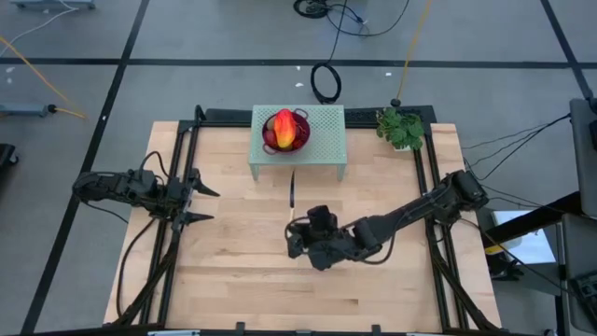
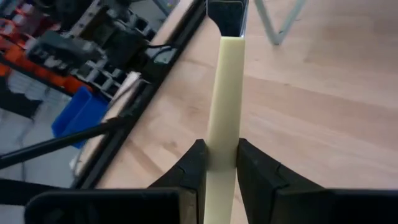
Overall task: Pick & Place Fruit
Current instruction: Put the table knife on the shelf
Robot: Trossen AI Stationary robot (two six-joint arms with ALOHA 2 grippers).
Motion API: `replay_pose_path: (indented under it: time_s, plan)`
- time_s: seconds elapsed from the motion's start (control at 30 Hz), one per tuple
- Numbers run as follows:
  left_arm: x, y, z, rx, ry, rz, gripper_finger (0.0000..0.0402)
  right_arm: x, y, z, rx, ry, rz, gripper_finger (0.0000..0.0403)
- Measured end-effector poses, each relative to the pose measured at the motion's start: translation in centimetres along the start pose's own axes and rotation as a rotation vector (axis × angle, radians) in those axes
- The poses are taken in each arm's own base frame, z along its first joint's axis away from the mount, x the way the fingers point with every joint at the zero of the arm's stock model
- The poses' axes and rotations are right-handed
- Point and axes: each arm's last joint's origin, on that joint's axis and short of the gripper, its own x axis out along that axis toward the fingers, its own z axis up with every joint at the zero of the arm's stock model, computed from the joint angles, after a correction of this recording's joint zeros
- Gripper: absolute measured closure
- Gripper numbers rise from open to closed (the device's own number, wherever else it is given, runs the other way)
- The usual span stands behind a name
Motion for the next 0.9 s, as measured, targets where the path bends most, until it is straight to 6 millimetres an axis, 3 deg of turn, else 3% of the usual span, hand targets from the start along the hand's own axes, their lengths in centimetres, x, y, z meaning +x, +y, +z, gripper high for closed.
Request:
replay_pose_path:
  time_s: [0.2, 0.57, 0.7, 0.9]
  plan:
    - [0.0, 0.0, 0.0, -0.002, 0.0, 0.006, 0.0092, -2.0, -0.7, 3.5, -0.01, 0.006, -0.054, 0.0347]
    - [0.0, 0.2, 0.0, 0.0, -0.001, 0.081, 0.0091, -7.8, -5.1, 12.2, 0.067, 0.068, -0.221, 0.0347]
    - [0.0, 0.3, 0.0, -0.001, -0.002, 0.114, 0.0092, -8.6, -6.5, 14.7, 0.103, 0.126, -0.239, 0.0347]
    - [0.0, 0.4, 0.0, -0.002, -0.002, 0.125, 0.0092, -8.2, -8.2, 17.2, 0.097, 0.183, -0.265, 0.0347]
